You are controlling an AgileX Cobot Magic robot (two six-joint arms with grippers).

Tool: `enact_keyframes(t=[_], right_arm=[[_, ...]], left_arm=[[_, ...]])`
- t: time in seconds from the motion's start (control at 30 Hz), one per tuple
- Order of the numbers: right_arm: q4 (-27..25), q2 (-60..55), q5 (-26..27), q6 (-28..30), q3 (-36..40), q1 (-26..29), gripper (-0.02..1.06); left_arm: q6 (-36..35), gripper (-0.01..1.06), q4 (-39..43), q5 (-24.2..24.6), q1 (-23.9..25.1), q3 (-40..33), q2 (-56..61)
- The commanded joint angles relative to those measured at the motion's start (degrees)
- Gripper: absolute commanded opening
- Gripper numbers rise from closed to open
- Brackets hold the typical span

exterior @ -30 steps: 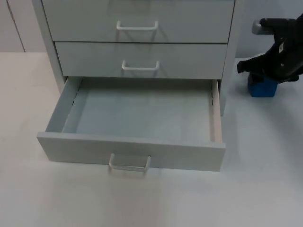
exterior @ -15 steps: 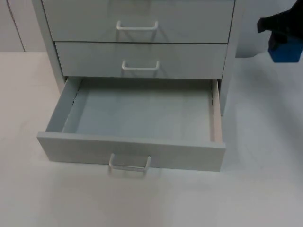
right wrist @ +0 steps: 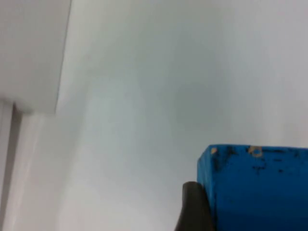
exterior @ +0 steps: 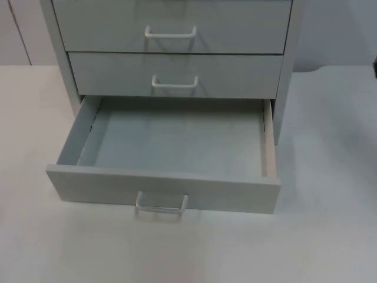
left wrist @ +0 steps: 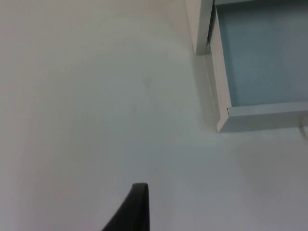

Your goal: Open the drawer with the left hand, place the block into the drawer with the right hand, then close the drawer with the left hand.

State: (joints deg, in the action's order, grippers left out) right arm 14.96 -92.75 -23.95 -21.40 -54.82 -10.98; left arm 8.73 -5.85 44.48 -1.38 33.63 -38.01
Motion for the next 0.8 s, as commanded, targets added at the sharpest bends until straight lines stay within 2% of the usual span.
enact_keyframes(t=[0.0,0.13,0.4,0.57,0.77], right_arm=[[0.33,3.09,1.14,-0.17,2.81,-0.18,0.0],[0.08,9.42,1.92,-0.17,9.28,-0.18,0.0],[-0.54,11.01,1.04,-0.17,9.92,-0.31,0.0],[-1.31,11.01,1.64,-1.92,9.92,-4.2,0.0],[-0.9,11.01,5.21,-9.74,9.92,-14.65,0.0]], left_arm=[[0.04,1.05,0.1,-0.03,0.19,-0.32,0.39],[0.04,1.05,0.1,0.12,0.19,-0.32,0.39],[0.04,1.05,0.1,0.12,0.19,-0.32,0.39],[0.04,1.05,0.1,0.12,0.19,-0.32,0.39],[0.04,1.05,0.1,0.12,0.19,-0.32,0.39]])
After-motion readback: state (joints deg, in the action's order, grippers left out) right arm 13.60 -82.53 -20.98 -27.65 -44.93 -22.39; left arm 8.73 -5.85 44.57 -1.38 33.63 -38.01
